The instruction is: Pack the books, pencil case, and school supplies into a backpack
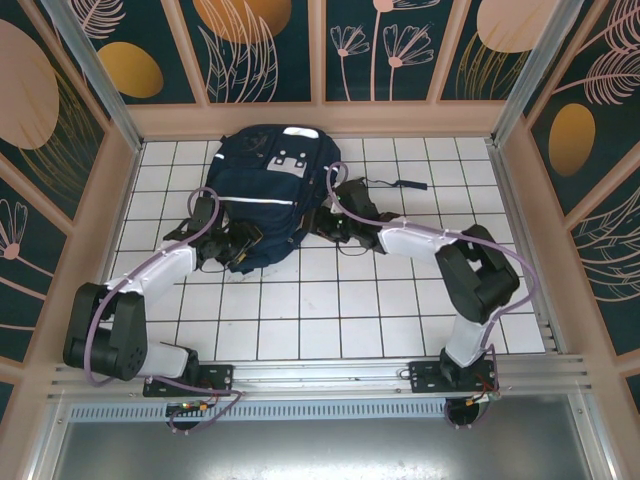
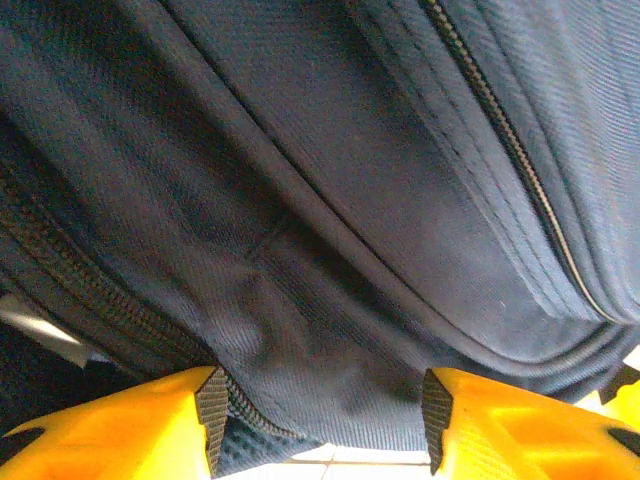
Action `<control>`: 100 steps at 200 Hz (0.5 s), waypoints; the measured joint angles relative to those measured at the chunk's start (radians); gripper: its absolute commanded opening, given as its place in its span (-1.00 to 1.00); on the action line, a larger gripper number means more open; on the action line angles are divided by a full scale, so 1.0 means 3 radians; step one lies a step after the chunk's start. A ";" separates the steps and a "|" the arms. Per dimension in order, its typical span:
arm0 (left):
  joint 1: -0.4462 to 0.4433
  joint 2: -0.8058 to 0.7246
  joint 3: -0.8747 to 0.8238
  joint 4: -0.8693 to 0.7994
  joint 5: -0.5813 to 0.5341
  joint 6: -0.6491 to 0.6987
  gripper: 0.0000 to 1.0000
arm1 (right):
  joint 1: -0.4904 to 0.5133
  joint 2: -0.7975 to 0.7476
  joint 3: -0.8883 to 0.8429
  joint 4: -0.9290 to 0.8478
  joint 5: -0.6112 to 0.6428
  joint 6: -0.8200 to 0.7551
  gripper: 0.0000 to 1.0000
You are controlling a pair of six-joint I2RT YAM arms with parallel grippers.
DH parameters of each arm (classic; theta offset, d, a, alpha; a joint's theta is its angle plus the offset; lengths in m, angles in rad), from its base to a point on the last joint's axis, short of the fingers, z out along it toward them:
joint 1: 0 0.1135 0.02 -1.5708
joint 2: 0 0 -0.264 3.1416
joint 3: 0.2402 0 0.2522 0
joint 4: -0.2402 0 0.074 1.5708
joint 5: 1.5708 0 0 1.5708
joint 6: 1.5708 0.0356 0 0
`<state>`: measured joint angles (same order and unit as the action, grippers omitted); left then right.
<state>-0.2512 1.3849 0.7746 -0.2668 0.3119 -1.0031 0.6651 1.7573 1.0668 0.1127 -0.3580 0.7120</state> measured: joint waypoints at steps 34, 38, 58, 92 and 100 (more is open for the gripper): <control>-0.0037 -0.0179 -0.0015 -0.0020 0.0120 -0.0156 0.11 | 0.0158 -0.0036 -0.0010 -0.0153 0.0123 -0.0431 -0.02; -0.0043 -0.0196 -0.0023 -0.0018 0.0136 -0.0170 0.12 | 0.0197 -0.0025 -0.0009 -0.0165 0.0140 -0.0479 -0.01; -0.0074 -0.0226 -0.0070 0.0000 0.0175 -0.0264 0.12 | 0.0393 0.0090 0.0050 -0.0219 0.0249 -0.0715 -0.01; -0.0114 -0.0139 -0.0102 0.0056 0.0221 -0.0366 0.13 | 0.0554 0.0407 0.0267 -0.0234 0.0432 -0.1027 -0.01; -0.0122 -0.0106 -0.0102 0.0076 0.0226 -0.0379 0.13 | 0.0554 0.0464 0.0317 -0.0240 0.0472 -0.1082 0.01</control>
<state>-0.2878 1.3533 0.7441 -0.2440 0.3798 -1.1168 0.8314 1.8965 1.1618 0.0406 -0.2165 0.3874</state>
